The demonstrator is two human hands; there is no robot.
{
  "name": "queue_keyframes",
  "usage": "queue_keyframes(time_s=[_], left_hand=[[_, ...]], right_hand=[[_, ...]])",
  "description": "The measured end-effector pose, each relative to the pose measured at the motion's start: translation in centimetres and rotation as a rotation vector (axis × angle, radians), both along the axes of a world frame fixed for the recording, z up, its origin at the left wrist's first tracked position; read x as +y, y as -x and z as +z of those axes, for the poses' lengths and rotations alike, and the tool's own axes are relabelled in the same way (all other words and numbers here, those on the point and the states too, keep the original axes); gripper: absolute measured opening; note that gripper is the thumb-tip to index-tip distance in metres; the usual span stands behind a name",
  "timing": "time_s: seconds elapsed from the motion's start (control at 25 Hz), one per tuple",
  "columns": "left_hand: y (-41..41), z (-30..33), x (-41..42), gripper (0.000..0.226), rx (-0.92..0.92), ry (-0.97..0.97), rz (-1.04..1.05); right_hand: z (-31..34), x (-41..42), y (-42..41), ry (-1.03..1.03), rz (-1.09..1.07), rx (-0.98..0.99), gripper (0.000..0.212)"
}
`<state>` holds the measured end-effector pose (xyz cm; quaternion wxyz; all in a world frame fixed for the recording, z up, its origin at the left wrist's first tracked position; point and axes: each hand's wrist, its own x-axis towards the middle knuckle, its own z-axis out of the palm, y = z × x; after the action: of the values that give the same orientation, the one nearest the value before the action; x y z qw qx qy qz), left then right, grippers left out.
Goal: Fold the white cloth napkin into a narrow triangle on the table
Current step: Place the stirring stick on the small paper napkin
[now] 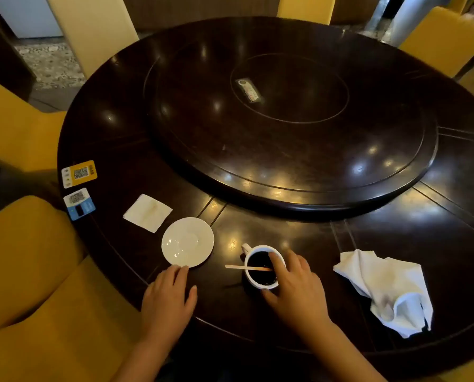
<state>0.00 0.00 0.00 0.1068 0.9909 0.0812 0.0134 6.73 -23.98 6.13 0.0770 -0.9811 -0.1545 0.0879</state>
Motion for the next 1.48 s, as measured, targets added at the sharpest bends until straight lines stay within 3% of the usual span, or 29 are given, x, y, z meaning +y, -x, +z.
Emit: queue_keyframes(time_s=[0.04,0.2,0.36,0.56,0.8,1.2,1.48], left_hand=[[-0.4,-0.6,-0.2,0.041,-0.046,0.024,0.006],[-0.5,-2.8,-1.0,0.056,-0.034,0.022,-0.043],[-0.4,-5.4,-2.1,0.058,0.016,0.048,-0.131],[-0.1,-7.5,-2.1,0.052,0.11,0.041,-0.194],[-0.1,-7.7,-1.9,0.056,0.135,0.051,-0.201],[-0.1,-8.0,-1.9,0.057,0.106,0.07,-0.213],[-0.1,-8.0,-1.8,0.056,0.088,0.103,-0.216]], right_hand=[[-0.5,0.5,-0.7,-0.034,-0.005,-0.016,0.079],[-1.5,2.0,-2.5,0.053,0.024,0.223,0.094],[-2.3,2.4,-2.8,0.105,0.037,0.25,0.095],[-3.8,3.1,-2.4,0.021,0.192,-0.075,0.06],[-4.6,4.4,-2.2,-0.089,0.222,-0.141,0.019],[-4.3,4.7,-3.7,-0.141,0.287,-0.254,0.005],[-2.9,7.0,-5.8,-0.214,0.417,-0.304,0.008]])
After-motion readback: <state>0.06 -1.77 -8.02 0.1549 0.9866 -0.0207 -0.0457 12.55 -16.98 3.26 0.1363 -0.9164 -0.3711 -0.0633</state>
